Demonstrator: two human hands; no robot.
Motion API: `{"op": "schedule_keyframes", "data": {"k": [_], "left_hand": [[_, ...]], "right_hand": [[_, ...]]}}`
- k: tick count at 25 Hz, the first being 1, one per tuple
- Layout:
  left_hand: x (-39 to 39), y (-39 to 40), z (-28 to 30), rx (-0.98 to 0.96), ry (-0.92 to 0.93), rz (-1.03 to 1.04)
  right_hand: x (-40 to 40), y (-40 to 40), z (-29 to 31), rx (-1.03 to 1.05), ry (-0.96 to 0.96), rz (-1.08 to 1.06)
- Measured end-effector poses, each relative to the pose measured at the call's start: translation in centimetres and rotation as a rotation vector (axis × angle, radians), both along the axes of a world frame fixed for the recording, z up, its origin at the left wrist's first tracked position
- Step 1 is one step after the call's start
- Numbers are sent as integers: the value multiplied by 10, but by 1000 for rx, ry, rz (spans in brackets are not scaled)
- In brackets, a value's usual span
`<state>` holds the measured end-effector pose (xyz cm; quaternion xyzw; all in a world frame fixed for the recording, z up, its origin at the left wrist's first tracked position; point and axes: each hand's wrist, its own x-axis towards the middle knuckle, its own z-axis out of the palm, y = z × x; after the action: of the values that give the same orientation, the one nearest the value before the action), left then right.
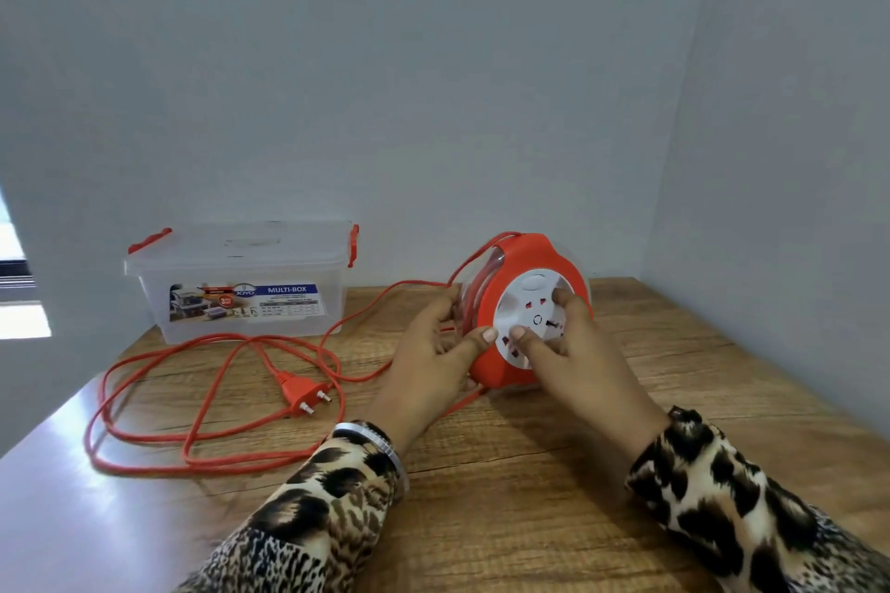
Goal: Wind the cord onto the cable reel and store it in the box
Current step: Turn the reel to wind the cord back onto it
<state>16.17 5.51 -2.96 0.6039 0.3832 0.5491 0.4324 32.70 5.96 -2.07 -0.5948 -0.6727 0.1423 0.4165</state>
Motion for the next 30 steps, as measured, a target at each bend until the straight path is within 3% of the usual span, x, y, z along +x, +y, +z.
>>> {"op": "schedule_keyframes", "data": {"k": [3, 4, 6, 18, 20, 24, 28, 30], "left_hand": [[1, -2, 1, -3, 10, 12], [1, -2, 0, 0, 16, 23], [1, 1, -2, 3, 18, 42], [-7, 18, -11, -34, 8, 12], [-9, 20, -12, -48, -7, 3], [-12, 19, -9, -49, -36, -8], [-19, 14, -1, -8, -17, -3], [-23, 12, 3, -12, 10, -8]], "right_hand": [[-2, -4, 8, -339, 607, 193], [-2, -5, 10, -386, 708, 242], [0, -3, 10, -381, 701, 269], [17, 2, 4, 15, -89, -8], [17, 0, 6, 174, -198, -56], [21, -2, 14, 574, -466, 82], [15, 3, 9, 545, -856, 203], [15, 6, 7, 576, -949, 202]]}}
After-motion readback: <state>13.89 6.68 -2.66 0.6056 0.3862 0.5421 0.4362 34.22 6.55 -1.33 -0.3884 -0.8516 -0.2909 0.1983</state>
